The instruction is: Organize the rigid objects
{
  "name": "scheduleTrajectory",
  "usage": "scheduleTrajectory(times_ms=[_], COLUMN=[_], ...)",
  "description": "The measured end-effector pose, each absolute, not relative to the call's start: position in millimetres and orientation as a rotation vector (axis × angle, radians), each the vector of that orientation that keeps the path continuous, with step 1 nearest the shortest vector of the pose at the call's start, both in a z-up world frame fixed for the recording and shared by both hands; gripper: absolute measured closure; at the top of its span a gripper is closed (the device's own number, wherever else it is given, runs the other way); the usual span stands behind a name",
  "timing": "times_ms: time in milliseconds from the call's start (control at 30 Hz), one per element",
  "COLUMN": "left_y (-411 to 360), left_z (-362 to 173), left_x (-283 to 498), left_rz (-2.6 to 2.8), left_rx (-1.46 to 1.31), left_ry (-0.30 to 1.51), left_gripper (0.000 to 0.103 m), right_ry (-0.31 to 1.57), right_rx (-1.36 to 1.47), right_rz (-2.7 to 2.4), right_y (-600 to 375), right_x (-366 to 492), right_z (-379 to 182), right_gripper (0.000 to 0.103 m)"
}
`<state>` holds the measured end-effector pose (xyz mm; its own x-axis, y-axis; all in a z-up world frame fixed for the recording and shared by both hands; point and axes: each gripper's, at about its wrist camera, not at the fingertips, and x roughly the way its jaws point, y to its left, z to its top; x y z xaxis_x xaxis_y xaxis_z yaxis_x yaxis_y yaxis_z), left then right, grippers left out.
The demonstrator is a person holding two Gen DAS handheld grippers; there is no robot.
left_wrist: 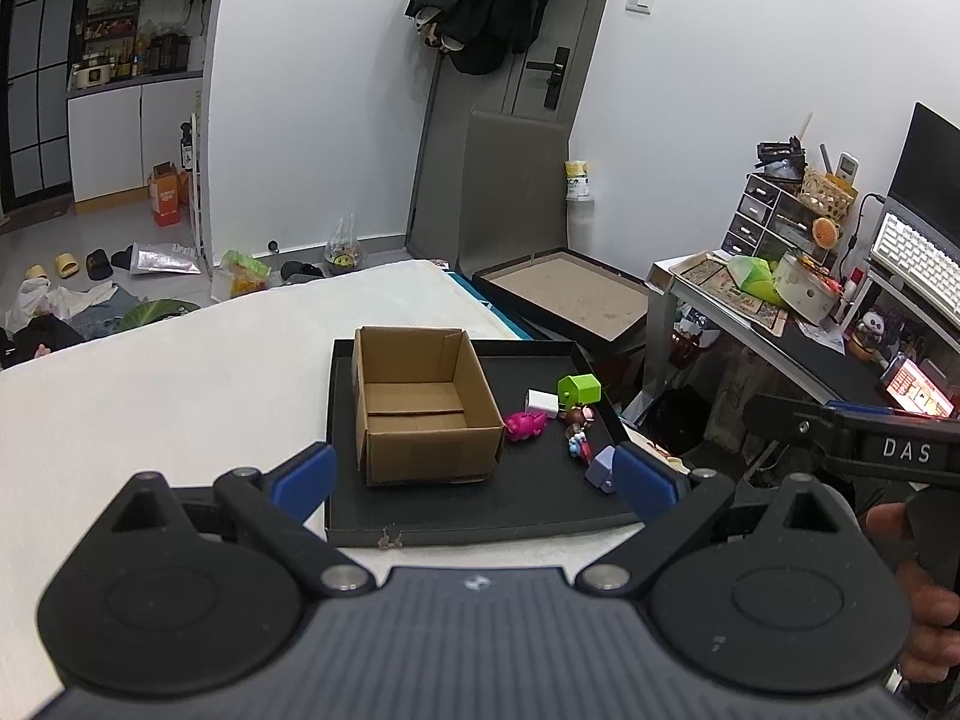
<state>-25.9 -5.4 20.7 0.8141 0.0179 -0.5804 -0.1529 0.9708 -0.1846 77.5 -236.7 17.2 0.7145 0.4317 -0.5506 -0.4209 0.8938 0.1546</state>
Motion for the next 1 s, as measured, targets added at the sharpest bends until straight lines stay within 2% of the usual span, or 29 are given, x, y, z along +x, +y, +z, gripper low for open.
scheduleTrajectory(times_ms=[1000], left_y=[-4.2], left_z=[23.9], left_x=[-32.6], left_rz=[0.096], left_rx=[-0.222], left_ry=[0.611], left_gripper=[0.005], right_ry=[0.597], right_rx=[-0.003], right_rz=[0.465], right_y=[-233.4], right_x=[69.2], right_z=[16.5], right_gripper=[0.000])
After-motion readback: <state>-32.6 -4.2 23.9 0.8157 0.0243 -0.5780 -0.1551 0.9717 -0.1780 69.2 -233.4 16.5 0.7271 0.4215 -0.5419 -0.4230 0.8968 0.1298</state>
